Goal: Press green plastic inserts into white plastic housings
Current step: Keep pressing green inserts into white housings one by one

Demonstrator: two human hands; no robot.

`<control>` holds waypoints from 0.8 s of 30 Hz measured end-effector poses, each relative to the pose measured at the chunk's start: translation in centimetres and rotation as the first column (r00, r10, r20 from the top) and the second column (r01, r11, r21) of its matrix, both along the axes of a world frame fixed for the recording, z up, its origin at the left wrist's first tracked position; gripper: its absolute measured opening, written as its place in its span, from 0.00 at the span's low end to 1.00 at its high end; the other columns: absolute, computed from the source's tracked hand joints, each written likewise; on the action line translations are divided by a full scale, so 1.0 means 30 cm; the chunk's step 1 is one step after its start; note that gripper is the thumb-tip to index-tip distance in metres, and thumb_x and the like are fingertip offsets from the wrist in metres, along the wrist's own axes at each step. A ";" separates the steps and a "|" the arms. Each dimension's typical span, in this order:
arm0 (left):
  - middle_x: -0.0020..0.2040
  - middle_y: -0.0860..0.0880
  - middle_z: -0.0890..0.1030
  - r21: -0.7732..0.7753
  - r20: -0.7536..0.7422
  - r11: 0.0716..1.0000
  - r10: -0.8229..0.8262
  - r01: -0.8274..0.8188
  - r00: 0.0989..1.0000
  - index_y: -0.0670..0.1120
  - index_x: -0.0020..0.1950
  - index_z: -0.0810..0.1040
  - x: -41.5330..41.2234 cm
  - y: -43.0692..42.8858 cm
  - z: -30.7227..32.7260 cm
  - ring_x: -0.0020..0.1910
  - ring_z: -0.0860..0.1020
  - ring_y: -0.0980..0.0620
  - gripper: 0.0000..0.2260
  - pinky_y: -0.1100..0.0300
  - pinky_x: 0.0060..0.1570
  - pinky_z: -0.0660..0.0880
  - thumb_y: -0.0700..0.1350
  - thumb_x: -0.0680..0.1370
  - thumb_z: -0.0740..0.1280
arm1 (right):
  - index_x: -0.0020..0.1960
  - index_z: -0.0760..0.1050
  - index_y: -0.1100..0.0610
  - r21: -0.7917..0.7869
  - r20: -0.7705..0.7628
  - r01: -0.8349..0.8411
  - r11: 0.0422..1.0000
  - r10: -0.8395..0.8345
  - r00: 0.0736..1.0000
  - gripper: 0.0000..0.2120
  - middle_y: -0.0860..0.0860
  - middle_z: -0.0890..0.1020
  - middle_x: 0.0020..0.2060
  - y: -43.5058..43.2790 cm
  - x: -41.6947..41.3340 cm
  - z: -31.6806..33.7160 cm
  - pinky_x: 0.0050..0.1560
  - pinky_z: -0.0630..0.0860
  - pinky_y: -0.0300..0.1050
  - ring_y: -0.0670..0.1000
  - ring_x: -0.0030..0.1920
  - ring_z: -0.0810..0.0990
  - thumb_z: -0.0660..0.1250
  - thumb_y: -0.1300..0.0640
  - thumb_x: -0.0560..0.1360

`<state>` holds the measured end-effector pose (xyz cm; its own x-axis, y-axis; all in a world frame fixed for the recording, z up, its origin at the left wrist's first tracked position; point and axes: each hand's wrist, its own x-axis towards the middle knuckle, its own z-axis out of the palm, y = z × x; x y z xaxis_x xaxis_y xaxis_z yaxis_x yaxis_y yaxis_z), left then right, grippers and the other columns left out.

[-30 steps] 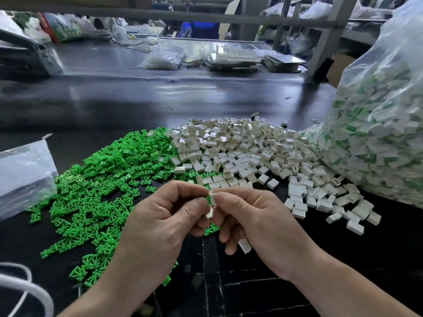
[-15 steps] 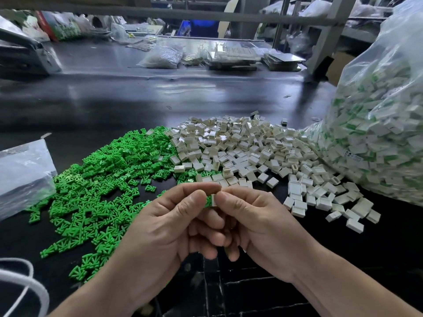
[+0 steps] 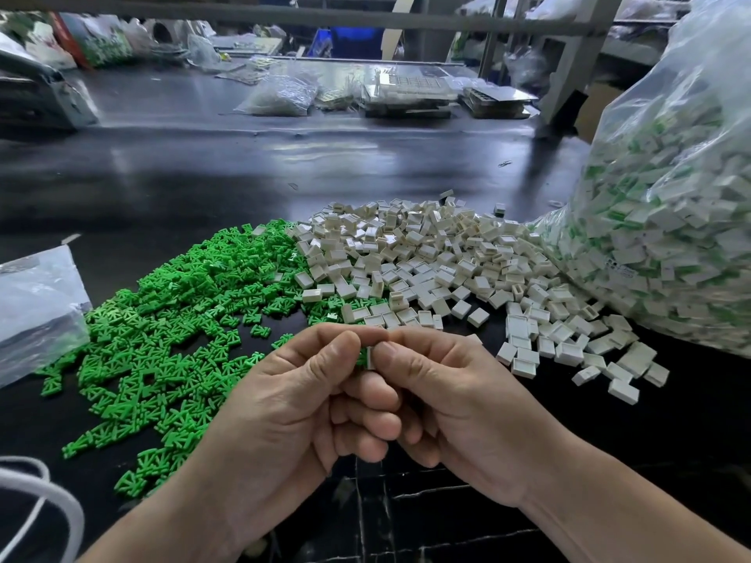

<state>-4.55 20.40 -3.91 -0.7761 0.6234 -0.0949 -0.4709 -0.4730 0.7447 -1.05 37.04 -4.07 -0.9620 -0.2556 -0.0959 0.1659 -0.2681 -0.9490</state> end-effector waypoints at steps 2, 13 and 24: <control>0.32 0.39 0.81 0.018 -0.019 1.000 0.021 -0.020 1.000 0.40 0.52 0.82 0.002 0.005 -0.002 0.27 0.81 0.45 0.19 0.59 0.24 0.78 0.46 0.66 0.80 | 0.58 0.78 0.65 -0.030 0.011 0.011 0.999 -0.011 1.000 0.19 0.49 0.78 0.31 -0.008 0.001 0.001 0.21 0.68 0.36 0.44 0.27 0.73 0.67 0.51 0.77; 0.34 0.40 0.82 0.060 -0.102 0.995 0.089 -0.083 0.991 0.40 0.55 0.81 0.017 0.024 -0.008 0.31 0.82 0.45 0.19 0.56 0.30 0.80 0.48 0.68 0.78 | 0.60 0.78 0.62 -0.101 0.000 0.048 0.994 -0.048 0.999 0.18 0.47 0.77 0.30 -0.034 -0.001 0.001 0.22 0.67 0.35 0.43 0.26 0.74 0.65 0.50 0.78; 0.36 0.41 0.83 0.100 -0.111 0.993 0.067 -0.056 0.992 0.41 0.60 0.79 0.020 0.024 -0.027 0.33 0.83 0.43 0.19 0.48 0.37 0.81 0.49 0.73 0.74 | 0.58 0.75 0.65 -0.109 -0.032 0.044 0.993 -0.048 0.998 0.18 0.45 0.76 0.29 -0.053 0.001 -0.001 0.23 0.66 0.34 0.41 0.26 0.72 0.65 0.50 0.80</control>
